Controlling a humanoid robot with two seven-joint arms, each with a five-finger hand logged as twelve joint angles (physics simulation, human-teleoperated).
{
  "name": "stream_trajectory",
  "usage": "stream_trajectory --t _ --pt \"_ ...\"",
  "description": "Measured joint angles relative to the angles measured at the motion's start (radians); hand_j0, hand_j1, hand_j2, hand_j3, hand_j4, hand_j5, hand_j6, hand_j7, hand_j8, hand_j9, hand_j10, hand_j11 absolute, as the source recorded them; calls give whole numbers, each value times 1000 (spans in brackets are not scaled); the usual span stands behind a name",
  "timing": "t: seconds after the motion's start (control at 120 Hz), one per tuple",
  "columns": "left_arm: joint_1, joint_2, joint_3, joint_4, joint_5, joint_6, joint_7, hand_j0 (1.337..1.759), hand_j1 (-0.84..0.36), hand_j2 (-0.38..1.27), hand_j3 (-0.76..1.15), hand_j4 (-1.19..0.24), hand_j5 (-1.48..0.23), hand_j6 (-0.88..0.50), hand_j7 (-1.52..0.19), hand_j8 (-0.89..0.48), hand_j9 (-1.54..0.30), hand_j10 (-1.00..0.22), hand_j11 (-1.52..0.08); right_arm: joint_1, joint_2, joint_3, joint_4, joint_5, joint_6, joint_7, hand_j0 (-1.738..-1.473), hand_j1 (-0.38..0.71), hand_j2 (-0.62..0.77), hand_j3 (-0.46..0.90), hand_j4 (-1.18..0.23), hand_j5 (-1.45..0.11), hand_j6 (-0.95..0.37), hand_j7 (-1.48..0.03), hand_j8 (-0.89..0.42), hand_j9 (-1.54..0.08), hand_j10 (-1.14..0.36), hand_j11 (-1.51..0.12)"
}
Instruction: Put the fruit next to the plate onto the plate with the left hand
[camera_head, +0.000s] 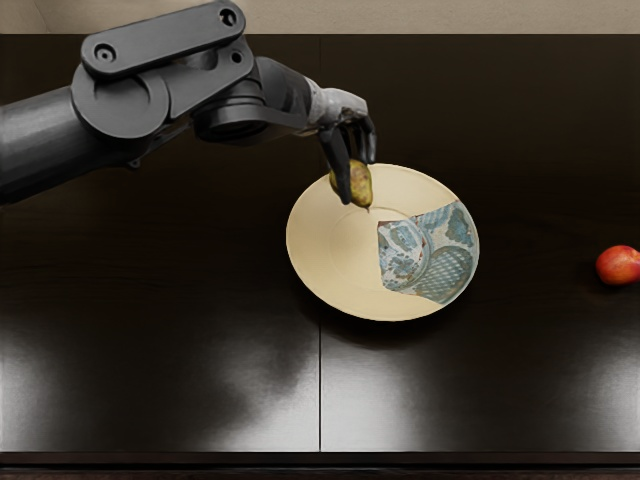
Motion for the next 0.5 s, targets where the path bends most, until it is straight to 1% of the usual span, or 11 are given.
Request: stream_trajectory --t 0.092,0.158,0.225,0.25,0.267,0.375,0.442,0.5 --pt "-2 -33 0 12 2 1 0 1652 -267 568 0 -817 -1212 -446 -1157 -426 -1130 -749 -1142 5 0 0 0 0 0 0 -1658 -314 -6 0 -29 -38 -29 -38 -29 -38 -29 -38" --pt "-3 -45 0 20 1 2 0 1652 -262 543 0 -819 -1220 -437 -1163 -421 -1135 -751 -1147 7 0 0 0 0 0 0 -1658 -314 -6 0 -29 -38 -29 -38 -29 -38 -29 -38" --pt "-8 -64 0 28 1 2 0 1652 -260 553 0 -822 -1222 -437 -1163 -425 -1135 -756 -1150 7 0 0 0 0 0 0 -1658 -314 -6 0 -29 -38 -29 -38 -29 -38 -29 -38" --pt "-12 -67 0 32 1 3 0 1652 -255 524 0 -822 -1223 -439 -1164 -422 -1136 -756 -1151 8 0 0 0 0 0 0 -1658 -314 -6 0 -29 -38 -29 -38 -29 -38 -29 -38" --pt "-12 -71 0 34 1 4 0 1652 -251 549 0 -825 -1219 -448 -1162 -430 -1136 -763 -1152 8 0 0 0 0 0 0 -1658 -314 -6 0 -29 -38 -29 -38 -29 -38 -29 -38" --pt "-13 -73 0 42 1 5 0 1653 -234 502 0 -824 -1211 -453 -1157 -434 -1132 -770 -1147 8 0 0 0 0 0 0 -1658 -314 -6 0 -29 -38 -29 -38 -29 -38 -29 -38" --pt "-6 -73 -1 43 4 24 0 1654 -223 463 0 -771 -1109 -476 -1063 -460 -1045 -772 -1062 8 0 0 0 0 0 0 -1658 -314 -6 0 -29 -38 -29 -38 -29 -38 -29 -38" --pt "0 -73 -1 43 6 49 0 1655 -208 376 0 -690 -972 -467 -937 -460 -927 -689 -940 8 0 0 0 0 0 0 -1658 -314 -6 0 -29 -38 -29 -38 -29 -38 -29 -38"
